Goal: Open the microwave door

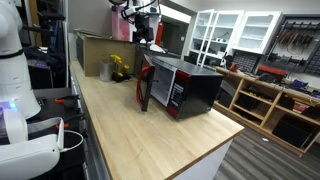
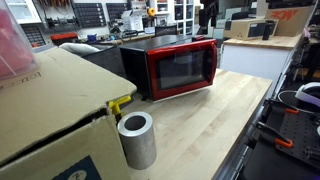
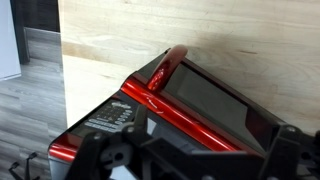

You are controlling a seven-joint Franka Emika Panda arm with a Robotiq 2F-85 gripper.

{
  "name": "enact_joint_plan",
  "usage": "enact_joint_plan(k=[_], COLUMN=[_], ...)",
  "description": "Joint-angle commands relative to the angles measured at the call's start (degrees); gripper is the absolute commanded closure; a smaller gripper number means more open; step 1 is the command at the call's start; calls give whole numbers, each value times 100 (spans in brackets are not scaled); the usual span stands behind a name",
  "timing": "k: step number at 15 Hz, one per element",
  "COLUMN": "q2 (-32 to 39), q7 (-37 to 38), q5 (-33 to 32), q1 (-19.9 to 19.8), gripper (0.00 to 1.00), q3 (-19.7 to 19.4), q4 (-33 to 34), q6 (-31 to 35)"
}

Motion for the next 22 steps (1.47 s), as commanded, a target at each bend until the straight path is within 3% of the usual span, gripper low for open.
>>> enact_joint_plan(k=[1, 7, 14, 22], q2=[145, 685, 1182, 1807], q7=[170, 891, 1862, 2184], q5=[-25, 182, 266, 48], q1=[-55, -317, -356, -290], gripper=[0, 0, 0, 0], q3=[-43, -320, -489, -546], q4=[176, 599, 947, 1223], q6=[-19, 69, 617, 1002])
